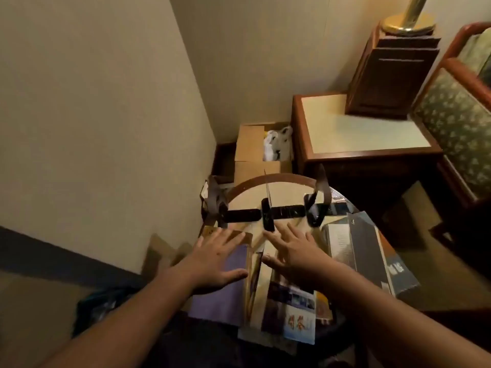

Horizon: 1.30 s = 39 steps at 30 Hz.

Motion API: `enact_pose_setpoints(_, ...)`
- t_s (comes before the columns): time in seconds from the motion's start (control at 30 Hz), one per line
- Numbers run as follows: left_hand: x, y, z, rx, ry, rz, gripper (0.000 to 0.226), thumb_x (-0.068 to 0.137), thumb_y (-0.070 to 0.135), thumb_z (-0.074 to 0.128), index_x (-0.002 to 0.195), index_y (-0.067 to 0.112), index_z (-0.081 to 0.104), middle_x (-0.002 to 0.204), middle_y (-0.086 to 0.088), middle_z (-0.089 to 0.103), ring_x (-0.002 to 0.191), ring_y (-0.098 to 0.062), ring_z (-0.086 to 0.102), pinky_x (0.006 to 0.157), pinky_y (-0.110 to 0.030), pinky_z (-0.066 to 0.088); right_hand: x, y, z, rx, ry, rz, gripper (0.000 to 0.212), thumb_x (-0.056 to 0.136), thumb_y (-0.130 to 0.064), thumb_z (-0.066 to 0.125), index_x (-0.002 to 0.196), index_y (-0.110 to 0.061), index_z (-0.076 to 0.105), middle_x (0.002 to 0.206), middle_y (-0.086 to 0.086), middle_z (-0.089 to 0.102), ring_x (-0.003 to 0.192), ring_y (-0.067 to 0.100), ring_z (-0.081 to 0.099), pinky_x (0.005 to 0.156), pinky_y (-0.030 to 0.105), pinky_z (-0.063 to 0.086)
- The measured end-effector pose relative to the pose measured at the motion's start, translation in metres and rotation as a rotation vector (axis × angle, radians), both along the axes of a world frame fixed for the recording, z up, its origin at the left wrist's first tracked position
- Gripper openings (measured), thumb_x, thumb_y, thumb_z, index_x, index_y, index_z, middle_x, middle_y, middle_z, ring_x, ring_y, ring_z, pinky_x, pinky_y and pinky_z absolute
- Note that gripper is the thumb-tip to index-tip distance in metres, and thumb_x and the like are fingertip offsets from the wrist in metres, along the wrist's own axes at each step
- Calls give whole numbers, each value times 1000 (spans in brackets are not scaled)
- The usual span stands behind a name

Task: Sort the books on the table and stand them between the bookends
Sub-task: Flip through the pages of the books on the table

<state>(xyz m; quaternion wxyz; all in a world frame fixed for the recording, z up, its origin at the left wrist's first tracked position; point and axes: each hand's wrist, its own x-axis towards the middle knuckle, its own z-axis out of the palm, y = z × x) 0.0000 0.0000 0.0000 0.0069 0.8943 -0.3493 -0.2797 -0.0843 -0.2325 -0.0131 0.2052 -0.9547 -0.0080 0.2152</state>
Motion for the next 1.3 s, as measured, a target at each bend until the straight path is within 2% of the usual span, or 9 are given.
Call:
enact_pose_setpoints(0.07,-11,5,-25,-35,13,-27,88,85,79,33,150,46,-17,160,13,-22,150,-15,-17,121,-50,-2,-7,12,-27,-7,-26,-4,89,77,-81,5,155,-41,-5,163,-2,-22,150,26,-19,121,55,2)
enact_pose_setpoints(0.2,-34,-2,-75,-291,16,-40,85,88,75,35,153,44,-10,162,17,-14,150,-9,-13,122,-48,1,-23,19,-87,69,-204,-136,70,97,-64,23,155,-40,-9,162,-6,-24,148,17,-23,123,44,0)
enact_pose_setpoints(0.27,-38,-9,-96,-350,-45,-96,85,87,78,32,154,42,-8,163,17,-13,150,-7,-13,121,-48,0,-29,16,-110,57,-247,-125,71,96,-64,17,155,-37,-10,162,-8,-23,148,13,-25,123,39,-3)
enact_pose_setpoints(0.37,-39,-15,-124,-301,-153,-189,86,87,78,29,153,42,-10,164,12,-13,150,-11,-14,119,-54,-5,-34,13,-135,31,-325,-99,72,92,-68,6,156,-35,-4,163,-9,-18,148,9,-24,121,35,-7)
enact_pose_setpoints(0.5,-39,-15,-146,-298,-295,-224,84,84,79,22,155,36,7,165,3,0,152,-18,-4,117,-58,-3,-34,13,-152,2,-418,-93,65,99,-61,12,157,-32,8,163,-9,-11,149,10,-19,119,33,-9)
enact_pose_setpoints(0.63,-43,-17,-148,-261,-328,-185,87,82,81,21,155,36,11,165,2,7,152,-18,-1,118,-55,-3,-37,14,-155,-16,-477,-90,59,103,-55,21,157,-31,19,166,-2,1,152,16,-9,119,33,-5)
enact_pose_setpoints(0.87,-58,-15,-139,-264,-313,-113,73,90,70,40,154,39,18,164,4,18,151,-15,3,118,-51,-4,-70,39,-138,-101,-347,-207,58,103,-53,24,156,-29,17,166,10,0,152,33,-6,121,48,8)
enact_pose_setpoints(1.0,-60,-13,-137,-268,-323,-113,76,91,70,39,155,37,16,163,6,17,151,-14,3,119,-53,-3,-87,46,-141,-99,-309,-234,58,103,-54,21,157,-36,8,166,7,-5,152,30,-7,121,46,5)
enact_pose_setpoints(1.3,-55,-11,-146,-284,-337,-85,89,86,76,33,157,29,9,165,-1,12,152,-17,4,121,-49,0,-57,18,-136,16,-320,-122,53,105,-47,27,156,-40,13,167,-6,-3,152,21,-8,121,43,3)
